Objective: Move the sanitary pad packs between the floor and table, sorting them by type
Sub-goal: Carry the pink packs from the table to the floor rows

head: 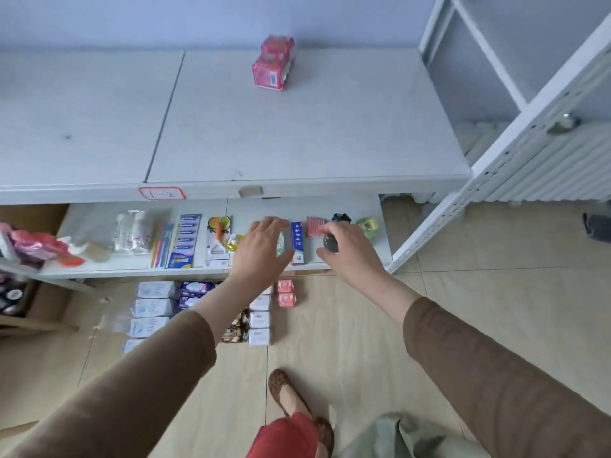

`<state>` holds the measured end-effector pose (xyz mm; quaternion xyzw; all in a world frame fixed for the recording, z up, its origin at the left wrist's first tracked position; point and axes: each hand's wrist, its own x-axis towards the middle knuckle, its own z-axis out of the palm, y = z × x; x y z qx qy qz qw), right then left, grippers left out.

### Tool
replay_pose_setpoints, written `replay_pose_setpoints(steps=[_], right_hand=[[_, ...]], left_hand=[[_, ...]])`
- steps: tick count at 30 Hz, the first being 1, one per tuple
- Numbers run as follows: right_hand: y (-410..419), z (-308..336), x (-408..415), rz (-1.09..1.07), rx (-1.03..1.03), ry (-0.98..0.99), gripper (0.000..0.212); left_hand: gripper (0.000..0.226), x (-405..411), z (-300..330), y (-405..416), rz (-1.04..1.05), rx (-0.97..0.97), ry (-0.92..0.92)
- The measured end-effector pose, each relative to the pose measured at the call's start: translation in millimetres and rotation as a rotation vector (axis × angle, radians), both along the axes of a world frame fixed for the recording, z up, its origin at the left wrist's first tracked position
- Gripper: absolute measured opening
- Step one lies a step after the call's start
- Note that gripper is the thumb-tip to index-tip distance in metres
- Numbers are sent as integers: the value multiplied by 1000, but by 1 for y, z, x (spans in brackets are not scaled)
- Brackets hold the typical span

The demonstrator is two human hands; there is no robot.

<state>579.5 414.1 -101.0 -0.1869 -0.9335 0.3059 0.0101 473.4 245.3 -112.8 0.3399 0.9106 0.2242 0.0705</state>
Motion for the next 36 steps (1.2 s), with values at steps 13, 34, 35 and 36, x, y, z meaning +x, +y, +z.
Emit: replay_pose_setpoints(steps=[13, 34, 35, 36], right_hand=[[58, 79, -144, -46, -40, 124, 44], [148, 42, -431, -287, -383, 50, 75], [148, 37, -434, -291, -390, 30, 80], [148, 33, -436, -285, -402, 15, 81]], left_hand=[[45, -157, 85, 33, 36, 130, 71], [45, -430, 92, 188, 291, 176, -195], [47, -440, 91, 196, 279, 158, -223], [50, -448, 89, 203, 265, 138, -245]])
